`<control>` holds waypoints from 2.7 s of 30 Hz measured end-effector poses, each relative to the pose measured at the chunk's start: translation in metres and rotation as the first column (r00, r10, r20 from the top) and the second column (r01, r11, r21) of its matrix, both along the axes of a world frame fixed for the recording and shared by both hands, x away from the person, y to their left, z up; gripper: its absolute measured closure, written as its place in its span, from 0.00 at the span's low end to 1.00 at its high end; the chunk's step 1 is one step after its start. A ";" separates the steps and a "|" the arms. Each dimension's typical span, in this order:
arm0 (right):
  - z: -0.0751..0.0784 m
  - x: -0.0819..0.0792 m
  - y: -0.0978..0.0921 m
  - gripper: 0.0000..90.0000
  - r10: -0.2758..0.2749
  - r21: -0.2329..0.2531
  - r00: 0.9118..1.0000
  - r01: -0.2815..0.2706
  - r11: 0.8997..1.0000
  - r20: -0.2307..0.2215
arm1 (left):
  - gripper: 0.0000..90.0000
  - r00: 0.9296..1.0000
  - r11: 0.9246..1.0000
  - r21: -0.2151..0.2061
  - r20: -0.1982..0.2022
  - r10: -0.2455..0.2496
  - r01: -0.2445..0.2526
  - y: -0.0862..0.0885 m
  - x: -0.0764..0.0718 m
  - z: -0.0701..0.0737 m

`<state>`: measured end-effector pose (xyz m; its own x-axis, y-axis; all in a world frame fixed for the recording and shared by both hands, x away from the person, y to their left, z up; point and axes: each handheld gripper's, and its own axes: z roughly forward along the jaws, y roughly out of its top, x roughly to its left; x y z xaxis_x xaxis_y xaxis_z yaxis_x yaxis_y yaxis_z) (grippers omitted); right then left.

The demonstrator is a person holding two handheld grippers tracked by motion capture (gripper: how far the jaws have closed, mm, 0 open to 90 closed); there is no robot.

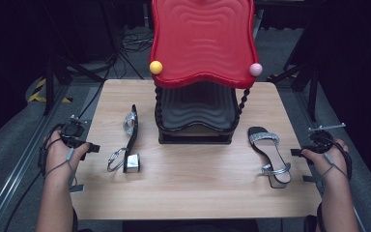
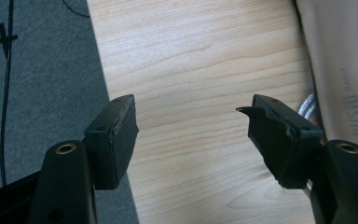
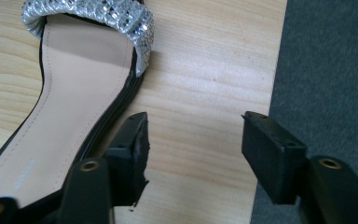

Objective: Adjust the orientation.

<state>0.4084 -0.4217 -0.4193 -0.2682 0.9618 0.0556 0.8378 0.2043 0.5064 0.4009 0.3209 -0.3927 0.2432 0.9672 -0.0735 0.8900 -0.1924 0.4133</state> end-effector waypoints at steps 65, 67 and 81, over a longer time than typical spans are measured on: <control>-0.003 0.002 0.011 0.41 0.011 0.076 1.000 -0.013 0.997 0.017 | 0.78 0.946 0.951 -0.163 -0.152 -0.287 0.262 -0.061 -0.015 0.002; -0.003 0.002 0.012 0.41 0.015 0.074 1.000 -0.016 0.997 0.017 | 0.79 0.949 0.952 -0.144 -0.128 -0.288 0.269 -0.062 -0.015 0.007; -0.005 -0.007 0.005 0.40 -0.007 0.073 1.000 0.006 0.997 0.015 | 0.80 0.952 0.950 -0.068 -0.013 -0.305 0.304 -0.080 -0.011 0.029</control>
